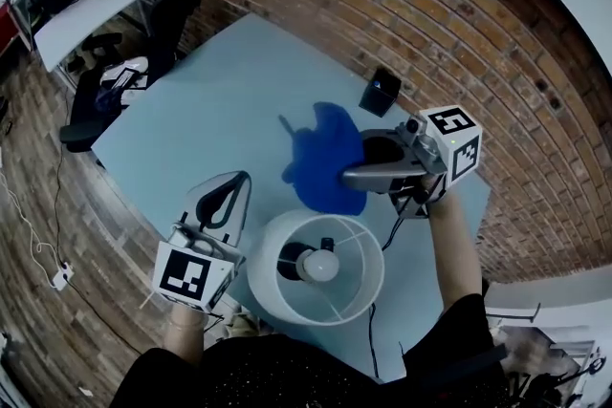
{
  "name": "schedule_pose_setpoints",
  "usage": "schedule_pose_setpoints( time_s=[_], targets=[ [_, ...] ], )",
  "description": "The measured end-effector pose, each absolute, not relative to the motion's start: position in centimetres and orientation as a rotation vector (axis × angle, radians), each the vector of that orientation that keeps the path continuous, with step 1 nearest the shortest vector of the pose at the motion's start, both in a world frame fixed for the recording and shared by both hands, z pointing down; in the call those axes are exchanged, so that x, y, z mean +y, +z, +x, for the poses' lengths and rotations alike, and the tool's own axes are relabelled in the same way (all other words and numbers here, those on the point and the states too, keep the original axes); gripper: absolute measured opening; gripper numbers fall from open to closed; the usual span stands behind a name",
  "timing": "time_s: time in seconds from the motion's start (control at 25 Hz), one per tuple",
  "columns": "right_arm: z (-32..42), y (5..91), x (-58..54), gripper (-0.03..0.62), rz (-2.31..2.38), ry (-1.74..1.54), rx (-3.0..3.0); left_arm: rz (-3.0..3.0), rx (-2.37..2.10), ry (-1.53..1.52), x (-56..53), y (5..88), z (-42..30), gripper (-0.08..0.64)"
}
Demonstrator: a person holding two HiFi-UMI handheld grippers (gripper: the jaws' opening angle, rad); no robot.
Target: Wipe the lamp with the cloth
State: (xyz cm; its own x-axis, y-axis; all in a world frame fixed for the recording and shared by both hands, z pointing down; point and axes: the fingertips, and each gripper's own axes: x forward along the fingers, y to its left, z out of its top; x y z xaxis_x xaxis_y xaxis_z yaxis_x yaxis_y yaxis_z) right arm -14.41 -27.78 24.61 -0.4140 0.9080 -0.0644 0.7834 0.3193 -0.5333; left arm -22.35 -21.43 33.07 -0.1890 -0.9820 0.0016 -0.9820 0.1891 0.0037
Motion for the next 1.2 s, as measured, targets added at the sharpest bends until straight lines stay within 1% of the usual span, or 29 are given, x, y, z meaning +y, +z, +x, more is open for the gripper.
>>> schedule_pose_setpoints(
  time_s=[0.12, 0.32, 0.48, 0.68, 0.92, 1.04, 1.12, 1.2],
  targets=[
    [-15.4, 26.0, -26.5, 0.080, -1.589, 0.654, -2.231, 1.970, -2.399, 0.000, -21.2, 34.3, -22.7, 0.009],
    [-16.1, 31.0, -24.1, 0.080, -1.640, 0.542, -2.008, 1.898, -2.388, 0.006, -20.1, 36.9, -23.8, 0.008],
    [-17.2, 34.6, -23.2, 0.080, -1.634, 0.563, -1.903, 1.853, -2.377, -0.013, -19.3, 38.7, -24.4, 0.009],
    [-18.8, 40.6, -23.1, 0.080, -1.481, 0.521, -1.851, 1.816, -2.375, -0.016, -18.4, 40.2, -24.4, 0.008],
    [-20.3, 44.4, -23.4, 0.080, -1.368, 0.585, -1.861, 1.763, -2.396, -0.021, -17.0, 41.3, -24.1, 0.008],
    [-20.8, 47.0, -25.0, 0.080, -1.198, 0.522, -1.909, 1.739, -2.405, -0.042, -16.7, 41.6, -23.6, 0.009],
    [-20.9, 47.2, -26.7, 0.080, -1.066, 0.443, -1.975, 1.727, -2.411, -0.059, -16.3, 41.3, -23.1, 0.009],
    [-20.6, 44.9, -27.9, 0.080, -1.000, 0.418, -2.066, 1.734, -2.436, -0.081, -15.6, 40.8, -22.8, 0.009]
  ],
)
